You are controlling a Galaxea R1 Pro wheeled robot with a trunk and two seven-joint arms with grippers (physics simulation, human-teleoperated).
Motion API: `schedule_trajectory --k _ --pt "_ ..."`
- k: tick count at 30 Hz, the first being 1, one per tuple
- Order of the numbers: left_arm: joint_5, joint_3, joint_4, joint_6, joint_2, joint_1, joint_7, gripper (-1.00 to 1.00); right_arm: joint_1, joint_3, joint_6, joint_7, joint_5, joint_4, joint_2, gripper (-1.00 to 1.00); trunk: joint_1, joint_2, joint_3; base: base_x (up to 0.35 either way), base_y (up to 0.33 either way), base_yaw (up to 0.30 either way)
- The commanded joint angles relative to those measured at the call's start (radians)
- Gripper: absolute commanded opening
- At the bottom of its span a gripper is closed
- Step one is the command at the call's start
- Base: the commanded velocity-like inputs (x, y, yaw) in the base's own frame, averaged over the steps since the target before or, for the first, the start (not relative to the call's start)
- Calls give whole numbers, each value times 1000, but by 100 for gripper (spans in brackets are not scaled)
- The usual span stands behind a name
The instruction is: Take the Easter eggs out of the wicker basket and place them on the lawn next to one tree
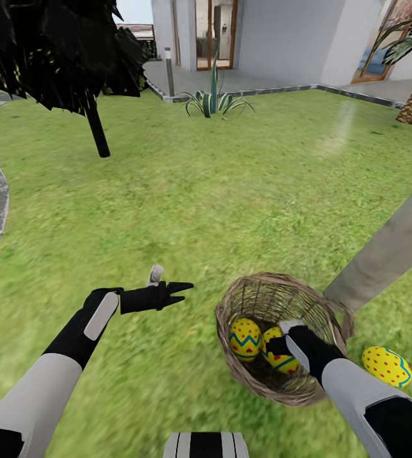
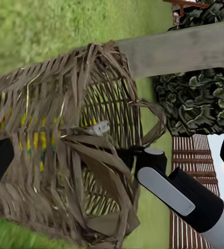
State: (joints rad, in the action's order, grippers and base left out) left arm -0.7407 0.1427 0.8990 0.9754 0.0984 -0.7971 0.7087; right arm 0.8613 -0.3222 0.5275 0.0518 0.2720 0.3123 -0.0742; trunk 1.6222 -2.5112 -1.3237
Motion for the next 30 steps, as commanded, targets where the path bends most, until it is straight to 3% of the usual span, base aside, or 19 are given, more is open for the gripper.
schedule_trajectory --k 1,30 --pt "0 2 0 3 0 -1 2 100 0 -8 5 3 12 2 -1 -100 -1 0 3 0 0 0" --pt "1 2 -1 3 -5 -1 0 100 -2 -8 6 3 13 2 1 -100 -14 7 115 0 0 0"
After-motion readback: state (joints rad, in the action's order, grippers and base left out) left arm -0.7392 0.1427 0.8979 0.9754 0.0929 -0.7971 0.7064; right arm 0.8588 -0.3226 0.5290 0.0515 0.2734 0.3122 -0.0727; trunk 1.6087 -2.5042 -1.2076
